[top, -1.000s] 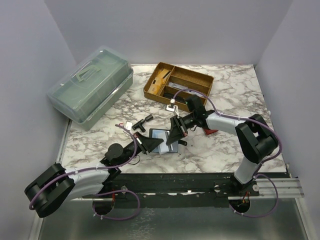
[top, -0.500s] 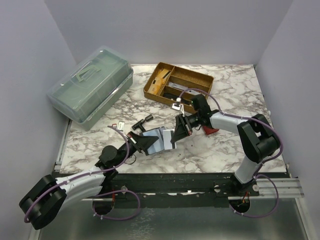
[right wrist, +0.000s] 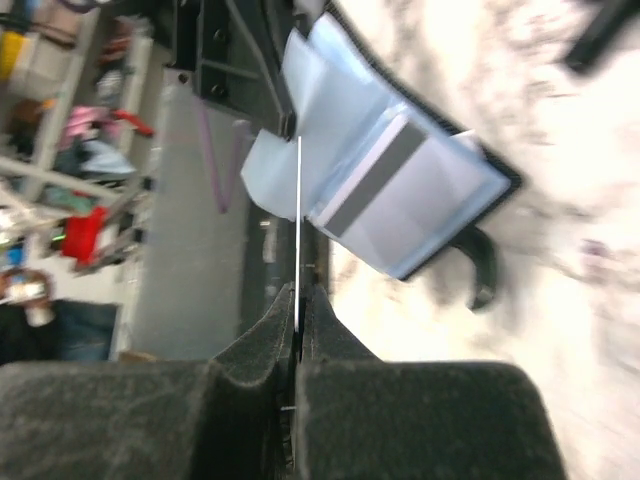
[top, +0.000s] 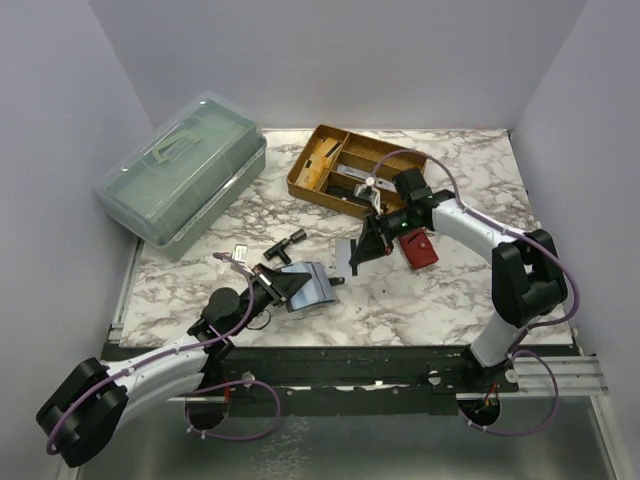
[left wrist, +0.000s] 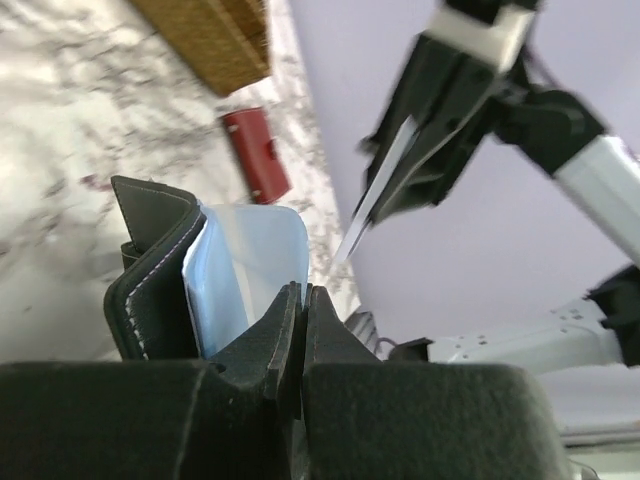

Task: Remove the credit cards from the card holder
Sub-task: Place the credit card in the storage box.

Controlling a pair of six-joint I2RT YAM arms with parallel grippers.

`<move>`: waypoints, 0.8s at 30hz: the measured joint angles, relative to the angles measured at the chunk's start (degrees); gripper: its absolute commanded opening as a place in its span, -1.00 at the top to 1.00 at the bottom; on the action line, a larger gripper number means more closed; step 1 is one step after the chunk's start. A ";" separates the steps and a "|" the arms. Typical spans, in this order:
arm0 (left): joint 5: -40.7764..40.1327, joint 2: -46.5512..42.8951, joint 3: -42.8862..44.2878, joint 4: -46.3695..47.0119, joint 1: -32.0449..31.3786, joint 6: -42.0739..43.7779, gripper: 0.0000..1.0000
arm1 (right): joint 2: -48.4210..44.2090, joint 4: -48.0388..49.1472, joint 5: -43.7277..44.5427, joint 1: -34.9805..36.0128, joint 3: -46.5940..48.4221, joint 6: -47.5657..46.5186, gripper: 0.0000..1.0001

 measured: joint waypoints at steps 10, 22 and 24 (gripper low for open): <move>-0.31 16.83 3.28 -2.54 1.44 -2.38 1.00 | -0.28 -7.72 29.88 -10.25 16.15 -12.70 1.00; 5.64 39.52 8.79 5.73 5.97 -4.92 0.94 | 13.84 -8.63 59.67 -9.88 42.05 -18.97 1.00; 5.66 39.39 8.96 5.27 6.21 -4.94 0.87 | 17.33 -9.16 62.51 -9.88 45.92 -19.34 1.00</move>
